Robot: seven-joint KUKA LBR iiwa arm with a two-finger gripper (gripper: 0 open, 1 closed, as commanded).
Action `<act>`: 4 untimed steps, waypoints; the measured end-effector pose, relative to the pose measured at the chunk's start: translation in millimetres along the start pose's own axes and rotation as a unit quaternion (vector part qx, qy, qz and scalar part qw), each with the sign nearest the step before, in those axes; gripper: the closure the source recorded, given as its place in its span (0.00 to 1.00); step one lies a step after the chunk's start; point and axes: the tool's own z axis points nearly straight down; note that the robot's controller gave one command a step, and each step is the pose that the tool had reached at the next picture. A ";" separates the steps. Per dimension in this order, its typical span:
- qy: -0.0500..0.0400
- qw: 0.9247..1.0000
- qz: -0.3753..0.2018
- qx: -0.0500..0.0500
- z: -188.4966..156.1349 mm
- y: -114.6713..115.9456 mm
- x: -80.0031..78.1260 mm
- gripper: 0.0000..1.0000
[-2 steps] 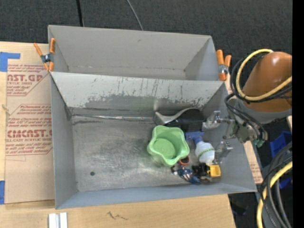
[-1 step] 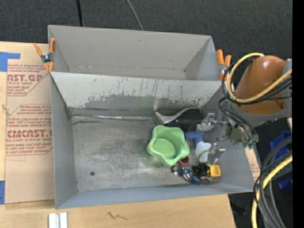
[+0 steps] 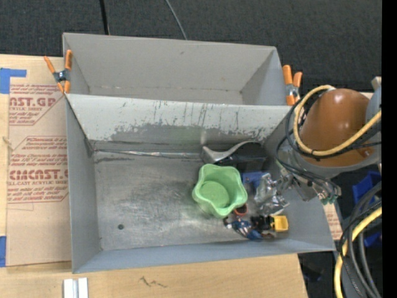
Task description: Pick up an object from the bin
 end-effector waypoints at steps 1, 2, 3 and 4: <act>0.000 1.000 0.001 0.001 -0.1 -0.5 -0.4 0.00; 0.000 1.000 0.001 0.001 -0.1 -0.5 -0.4 0.00; -0.002 0.998 -0.060 0.003 11.0 11.2 -3.5 0.00; -0.010 0.974 -0.228 0.007 79.7 34.7 -11.2 1.00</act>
Offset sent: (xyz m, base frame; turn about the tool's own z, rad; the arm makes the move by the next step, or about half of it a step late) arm 0.0000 0.0000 0.0000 0.0000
